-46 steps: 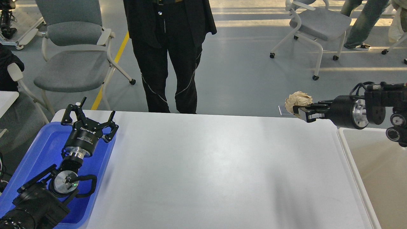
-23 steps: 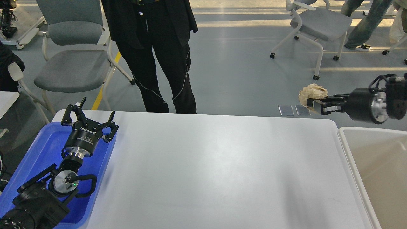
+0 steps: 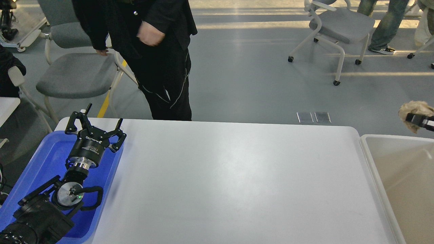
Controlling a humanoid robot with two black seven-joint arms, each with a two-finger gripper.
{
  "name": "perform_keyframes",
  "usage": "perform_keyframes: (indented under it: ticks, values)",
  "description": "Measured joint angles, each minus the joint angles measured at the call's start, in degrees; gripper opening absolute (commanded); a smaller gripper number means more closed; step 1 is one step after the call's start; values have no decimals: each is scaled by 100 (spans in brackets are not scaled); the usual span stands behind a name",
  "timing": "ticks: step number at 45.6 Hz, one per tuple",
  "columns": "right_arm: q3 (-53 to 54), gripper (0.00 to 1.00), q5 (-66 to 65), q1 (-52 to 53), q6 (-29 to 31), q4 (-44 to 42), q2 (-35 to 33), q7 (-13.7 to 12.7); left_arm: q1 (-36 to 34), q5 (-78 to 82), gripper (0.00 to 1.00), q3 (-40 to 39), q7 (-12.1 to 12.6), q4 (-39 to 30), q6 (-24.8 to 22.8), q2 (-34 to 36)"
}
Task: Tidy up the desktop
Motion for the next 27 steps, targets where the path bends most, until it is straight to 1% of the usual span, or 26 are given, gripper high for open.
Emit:
perform_keyframes:
  ticks: [7, 14, 20, 27]
  values:
    - [534, 0, 706, -855, -5, -547, -72, 28, 0, -2, 100, -2, 0, 0, 0, 0]
    - [1048, 0, 1433, -1760, -9, -1097, 37, 70, 0, 0, 100, -2, 0, 0, 0, 0]
    - [1458, 0, 2016, -2530, -14, -1587, 272, 90, 1, -1, 100, -2, 0, 1, 0, 0]
    - [1946, 0, 2606, -3370, 6, -2349, 727, 98, 1, 0, 100, -2, 0, 0, 1, 0]
